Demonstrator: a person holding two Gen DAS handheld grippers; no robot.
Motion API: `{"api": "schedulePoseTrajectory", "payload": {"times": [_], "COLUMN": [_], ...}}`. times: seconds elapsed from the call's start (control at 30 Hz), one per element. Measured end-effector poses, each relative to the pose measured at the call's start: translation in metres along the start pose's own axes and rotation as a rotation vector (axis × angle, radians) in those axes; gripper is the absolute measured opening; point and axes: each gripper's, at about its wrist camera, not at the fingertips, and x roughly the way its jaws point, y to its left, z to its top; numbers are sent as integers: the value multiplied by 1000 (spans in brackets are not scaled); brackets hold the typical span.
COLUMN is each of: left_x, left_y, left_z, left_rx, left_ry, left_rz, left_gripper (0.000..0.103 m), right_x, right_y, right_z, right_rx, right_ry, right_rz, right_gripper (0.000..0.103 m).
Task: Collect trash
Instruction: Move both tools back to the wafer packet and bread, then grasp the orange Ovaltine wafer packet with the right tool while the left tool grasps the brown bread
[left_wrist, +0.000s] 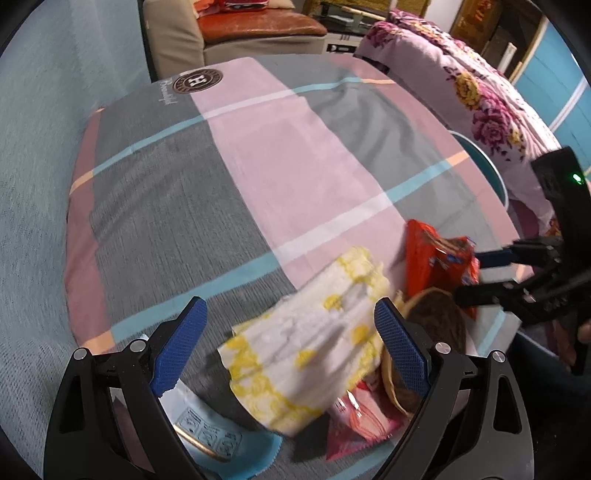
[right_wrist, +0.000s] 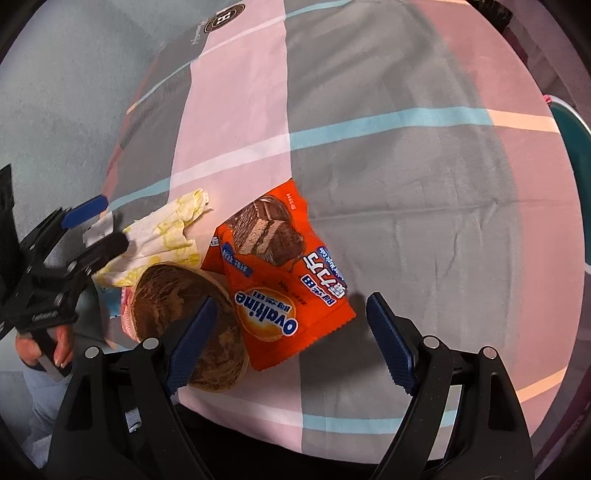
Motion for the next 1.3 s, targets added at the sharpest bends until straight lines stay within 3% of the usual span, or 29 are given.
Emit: {"api": "schedulePoseTrajectory", "payload": {"times": [0.07,0.13,0.23,0.33,0.43,0.5,0.53,0.57,0.6,0.77,0.9,1.03,1.3], "left_x": [-5,-8,-11,-10,-1,8,11,14,17,26,46,42,39], "left_y": [-6,-13,-24,-38,-52,-61,-64,-67,-68,-79,-80,-88,-106], "left_z": [-2,-4,-4,-4,-6,-9,-10,-12,-13,-17,-15,-7,28], "left_rx": [21,40,67,105,150,177,187,193,194,216,174,156,80], "left_ry": [-8,-13,-14,-10,33,71,80,94,111,143,184,135,38], "left_rz": [-10,-43,-69,-82,-93,-92,-87,-89,-98,-99,-72,-78,-86], "left_gripper": [92,92,89,83,60,58,53,40,37,33,33,12,9], "right_x": [0,-2,-9,-21,-34,-41,-45,-46,-50,-58,-64,-72,-88], "right_y": [0,-1,-3,-9,-18,-24,-28,-31,-35,-45,-53,-62,-88], "right_z": [0,-1,-1,-1,-3,-4,-6,-6,-8,-9,-12,-15,-16], "right_rx": [-4,-2,3,12,29,43,51,55,63,81,90,100,150], "right_ry": [-8,-19,-42,-80,-113,-129,-138,-142,-152,-176,-190,-216,-282], "right_rz": [9,19,26,6,-4,-2,2,3,5,22,38,34,33], "right_gripper": [58,48,42,41,41,41,41,41,41,41,41,41,41]}}
